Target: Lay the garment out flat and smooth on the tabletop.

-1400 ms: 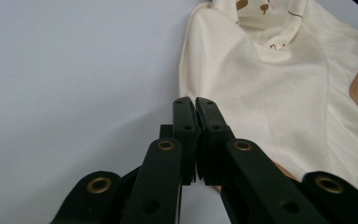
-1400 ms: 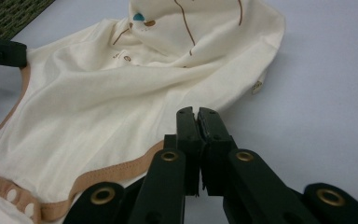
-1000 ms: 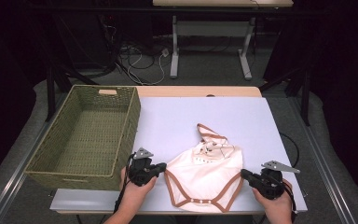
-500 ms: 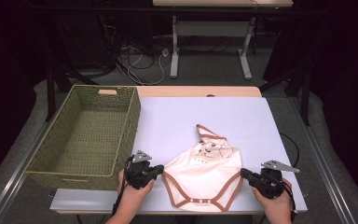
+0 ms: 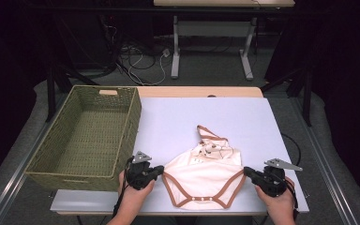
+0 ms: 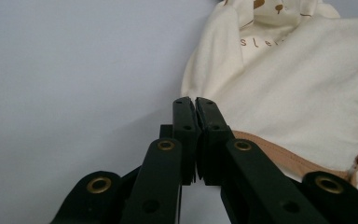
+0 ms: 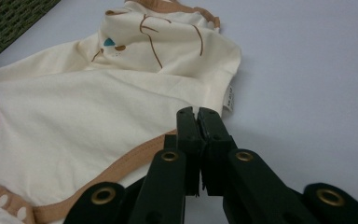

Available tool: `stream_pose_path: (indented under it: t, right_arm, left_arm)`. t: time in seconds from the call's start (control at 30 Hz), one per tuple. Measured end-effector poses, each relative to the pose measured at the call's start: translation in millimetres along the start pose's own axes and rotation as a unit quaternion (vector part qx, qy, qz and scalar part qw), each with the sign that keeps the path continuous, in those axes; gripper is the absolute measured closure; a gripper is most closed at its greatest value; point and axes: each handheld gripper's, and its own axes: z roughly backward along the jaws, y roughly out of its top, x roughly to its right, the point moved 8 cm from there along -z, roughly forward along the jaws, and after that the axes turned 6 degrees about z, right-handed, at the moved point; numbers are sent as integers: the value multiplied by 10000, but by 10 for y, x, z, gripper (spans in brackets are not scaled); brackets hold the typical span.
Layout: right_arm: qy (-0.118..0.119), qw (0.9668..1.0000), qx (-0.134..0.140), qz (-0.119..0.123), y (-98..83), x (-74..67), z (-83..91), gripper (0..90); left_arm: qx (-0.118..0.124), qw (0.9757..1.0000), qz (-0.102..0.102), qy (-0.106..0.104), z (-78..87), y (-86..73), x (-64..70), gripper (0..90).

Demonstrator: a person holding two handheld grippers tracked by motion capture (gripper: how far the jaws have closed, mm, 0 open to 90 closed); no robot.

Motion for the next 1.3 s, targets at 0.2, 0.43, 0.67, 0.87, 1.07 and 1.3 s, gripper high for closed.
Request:
stream_pose_path:
  t: [0.2, 0.43, 0.67, 0.87, 1.07, 1.3]
  right_arm:
    - [32, 9999, -123, 42, -28, -19, -50, 880]
    - [36, 9998, -140, 160, -43, -12, -68, 874]
    - [69, 9999, -88, 122, -48, -31, -62, 784]
    - [86, 9992, 134, 380, 34, -89, 11, 653]
    - [51, 9964, 69, 848, 73, -169, 36, 537]
    - [201, 9960, 136, 859, 133, -194, 98, 484]
  left_arm:
    - [29, 10000, 48, 11, -50, -19, -17, 875]
    - [51, 10000, 37, 14, -71, -18, -23, 863]
    - [80, 9999, 45, 71, -55, -12, -32, 771]
    - [130, 9996, -10, 239, -33, 23, -30, 680]
    - [223, 9996, 14, 173, -30, 81, -15, 554]
    - [405, 9991, -98, 100, -22, 214, 28, 444]
